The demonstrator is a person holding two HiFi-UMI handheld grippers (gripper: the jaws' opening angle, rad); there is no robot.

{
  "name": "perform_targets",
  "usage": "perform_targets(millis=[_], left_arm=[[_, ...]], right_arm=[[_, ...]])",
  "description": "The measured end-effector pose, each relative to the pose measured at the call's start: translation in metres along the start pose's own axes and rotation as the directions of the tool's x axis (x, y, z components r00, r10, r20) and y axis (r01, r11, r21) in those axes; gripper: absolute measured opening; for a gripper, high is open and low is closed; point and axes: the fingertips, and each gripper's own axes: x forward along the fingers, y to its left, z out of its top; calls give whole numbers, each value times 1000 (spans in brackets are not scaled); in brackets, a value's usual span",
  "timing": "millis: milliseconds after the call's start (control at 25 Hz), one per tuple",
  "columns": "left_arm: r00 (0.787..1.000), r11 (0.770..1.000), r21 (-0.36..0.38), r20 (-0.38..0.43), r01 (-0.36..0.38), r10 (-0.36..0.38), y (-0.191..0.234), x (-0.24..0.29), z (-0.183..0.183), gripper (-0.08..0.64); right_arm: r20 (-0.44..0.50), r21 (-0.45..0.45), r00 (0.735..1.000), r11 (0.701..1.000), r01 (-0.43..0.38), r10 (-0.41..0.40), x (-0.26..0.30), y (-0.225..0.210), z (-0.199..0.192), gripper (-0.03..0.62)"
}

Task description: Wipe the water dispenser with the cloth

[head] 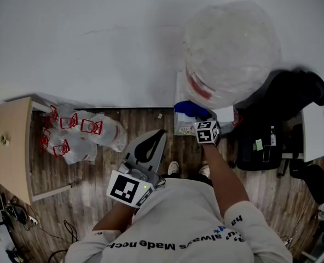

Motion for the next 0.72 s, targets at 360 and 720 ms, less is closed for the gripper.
perform_targets(millis=[360,720], left_arm=[[1000,1000,-1,7,5,-5,-4,-4,1,20],[1000,1000,-2,8,10,-10,-7,-6,0,20]], right_arm=[[1,-7,1000,1000,-8,8,-12,7,-12,84],[-14,25,1000,999,-25,25,-23,11,-22,84]])
